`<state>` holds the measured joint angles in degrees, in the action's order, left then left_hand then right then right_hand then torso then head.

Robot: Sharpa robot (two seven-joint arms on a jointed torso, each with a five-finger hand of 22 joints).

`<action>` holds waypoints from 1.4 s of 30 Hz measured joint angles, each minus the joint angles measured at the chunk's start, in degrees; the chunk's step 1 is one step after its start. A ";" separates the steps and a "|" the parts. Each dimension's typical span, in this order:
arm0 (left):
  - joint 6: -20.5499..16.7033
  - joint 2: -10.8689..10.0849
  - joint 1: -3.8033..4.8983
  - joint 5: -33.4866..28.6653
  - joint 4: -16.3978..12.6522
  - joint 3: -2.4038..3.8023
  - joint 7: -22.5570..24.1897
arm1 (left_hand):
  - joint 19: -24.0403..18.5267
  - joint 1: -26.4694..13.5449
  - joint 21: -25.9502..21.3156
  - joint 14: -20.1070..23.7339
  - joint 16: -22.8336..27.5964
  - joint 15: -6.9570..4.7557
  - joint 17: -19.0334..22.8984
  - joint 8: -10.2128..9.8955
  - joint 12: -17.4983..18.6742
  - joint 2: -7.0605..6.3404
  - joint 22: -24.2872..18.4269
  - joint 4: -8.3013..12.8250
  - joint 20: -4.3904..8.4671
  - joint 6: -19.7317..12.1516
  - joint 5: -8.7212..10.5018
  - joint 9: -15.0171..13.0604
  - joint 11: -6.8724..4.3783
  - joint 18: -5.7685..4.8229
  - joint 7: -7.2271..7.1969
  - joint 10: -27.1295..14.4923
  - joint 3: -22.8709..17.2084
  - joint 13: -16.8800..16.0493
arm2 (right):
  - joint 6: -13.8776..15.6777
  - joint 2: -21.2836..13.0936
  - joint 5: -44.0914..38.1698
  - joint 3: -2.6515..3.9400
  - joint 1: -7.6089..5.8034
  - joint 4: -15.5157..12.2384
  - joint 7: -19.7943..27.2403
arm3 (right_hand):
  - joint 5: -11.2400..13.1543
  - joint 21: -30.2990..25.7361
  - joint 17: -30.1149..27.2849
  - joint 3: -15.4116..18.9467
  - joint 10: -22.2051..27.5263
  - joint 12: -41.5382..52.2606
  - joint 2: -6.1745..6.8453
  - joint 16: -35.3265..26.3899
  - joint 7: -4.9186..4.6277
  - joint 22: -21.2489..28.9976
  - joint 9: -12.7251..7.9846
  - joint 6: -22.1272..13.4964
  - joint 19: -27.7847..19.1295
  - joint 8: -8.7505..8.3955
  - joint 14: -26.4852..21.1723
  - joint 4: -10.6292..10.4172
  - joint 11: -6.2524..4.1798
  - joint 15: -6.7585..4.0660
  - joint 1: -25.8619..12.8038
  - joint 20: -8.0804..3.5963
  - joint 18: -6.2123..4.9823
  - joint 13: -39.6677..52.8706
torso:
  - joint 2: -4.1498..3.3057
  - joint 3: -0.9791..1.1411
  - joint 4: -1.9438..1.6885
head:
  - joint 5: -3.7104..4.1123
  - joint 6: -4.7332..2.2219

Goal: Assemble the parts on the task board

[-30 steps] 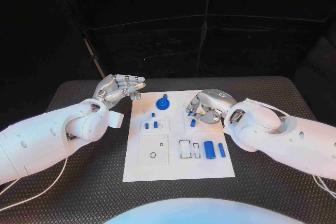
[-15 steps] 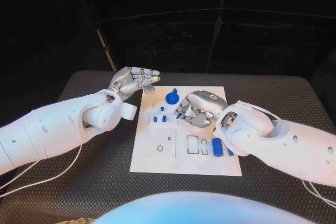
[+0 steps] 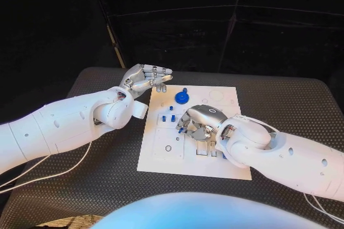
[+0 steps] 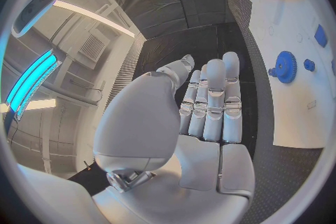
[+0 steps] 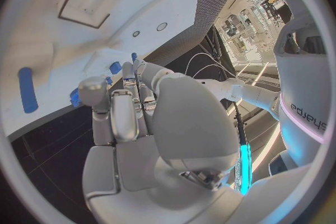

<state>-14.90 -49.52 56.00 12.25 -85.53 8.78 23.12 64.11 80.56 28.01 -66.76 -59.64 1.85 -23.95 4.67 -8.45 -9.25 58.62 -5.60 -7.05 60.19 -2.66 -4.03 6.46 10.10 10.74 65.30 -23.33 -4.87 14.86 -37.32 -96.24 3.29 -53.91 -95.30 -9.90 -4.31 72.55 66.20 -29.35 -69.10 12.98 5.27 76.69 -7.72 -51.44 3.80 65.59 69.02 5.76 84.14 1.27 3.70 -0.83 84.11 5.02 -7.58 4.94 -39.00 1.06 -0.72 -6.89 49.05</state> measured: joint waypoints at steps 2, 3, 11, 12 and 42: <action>0.02 0.08 0.01 0.00 -0.01 0.00 -0.01 | 0.00 0.00 0.00 0.00 0.00 0.00 0.00 0.00 0.00 0.00 0.00 0.00 0.00 0.00 0.00 0.00 0.00 0.00 0.00 0.00 0.00 0.00 | -0.27 0.30 -0.20 -0.04 0.17 0.28 0.00 | 0.00 0.00 0.00 0.00 0.00 0.00 0.00 0.00 0.00 0.00 0.01 -0.01 0.00 0.00 0.00 0.00 0.00 0.00 0.00 0.00 0.00 0.00 | 0.00 -0.01 0.01 | -0.18 0.18; 0.03 0.11 0.02 0.00 -0.02 0.00 -0.02 | 0.00 0.00 0.00 0.00 0.00 0.00 0.00 0.00 0.00 0.00 0.00 0.00 0.00 0.00 0.00 0.00 0.00 0.00 0.00 0.00 0.00 0.00 | -0.41 0.43 -0.31 -0.05 0.25 0.40 0.00 | 0.00 0.00 0.00 0.00 0.00 0.00 0.00 0.00 0.01 0.00 0.02 -0.01 0.00 0.00 0.00 0.00 0.00 0.00 0.00 0.00 0.00 0.00 | 0.00 -0.01 0.01 | -0.24 0.24; 0.11 0.24 0.02 0.00 -0.02 0.00 -0.07 | 0.00 0.00 0.00 0.00 0.00 0.00 0.00 0.00 -0.23 0.00 -0.14 -0.23 0.00 0.00 0.00 0.00 0.00 0.00 0.00 0.00 0.23 0.00 | -1.76 1.29 -1.35 -0.15 0.81 1.22 -0.17 | 0.00 0.00 -0.05 0.01 0.01 -0.21 0.06 0.00 0.04 0.08 0.04 -0.04 0.00 -0.01 0.00 0.00 0.01 0.00 -0.53 0.00 0.00 0.07 | 0.00 0.02 0.01 | -0.77 0.66; 0.12 0.24 0.02 0.00 -0.02 0.00 -0.08 | 0.00 0.00 0.00 0.00 0.00 0.00 0.00 0.00 -0.26 0.00 -0.17 -0.23 0.00 0.00 0.00 0.00 0.00 0.00 0.00 0.00 0.23 0.00 | -1.97 1.37 -1.53 -0.19 0.89 1.25 -0.23 | 0.00 0.00 -0.05 0.00 0.00 -0.21 0.05 0.00 0.04 0.08 0.04 -0.04 0.00 0.00 0.00 0.00 0.00 0.00 -0.54 0.00 0.00 0.07 | 0.00 0.02 0.02 | -0.82 0.70; 0.27 0.44 0.03 -0.02 0.06 0.00 -0.20 | 0.00 0.00 0.00 0.00 0.00 0.00 -0.01 0.00 -0.26 0.00 -0.16 -0.23 0.00 0.01 0.00 -0.01 0.00 0.00 -0.01 0.01 0.23 0.00 | -4.59 2.56 -4.46 -0.50 1.08 1.88 -1.21 | 0.00 0.00 -0.14 -0.13 0.01 -0.22 0.00 -0.01 -0.05 0.15 0.08 0.04 -0.21 -0.24 0.00 0.14 0.01 0.00 -0.59 0.21 0.00 0.09 | -0.01 -0.01 0.04 | -1.15 0.96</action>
<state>-14.63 -49.07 56.03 12.23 -85.47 8.78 22.92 64.11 80.56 28.02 -66.76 -59.64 1.85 -23.96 4.67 -8.70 -9.25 58.46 -5.83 -7.05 60.20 -2.66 -4.04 6.45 10.10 10.73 65.31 -23.10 -4.87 10.26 -34.76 -100.71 2.79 -52.83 -93.42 -11.11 -4.31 72.55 66.07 -29.48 -69.09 12.76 5.27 76.68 -7.78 -51.28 3.89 65.63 68.80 5.52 84.14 1.41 3.71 -0.83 83.52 5.23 -7.58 5.03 -39.00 1.05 -0.68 -8.04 50.01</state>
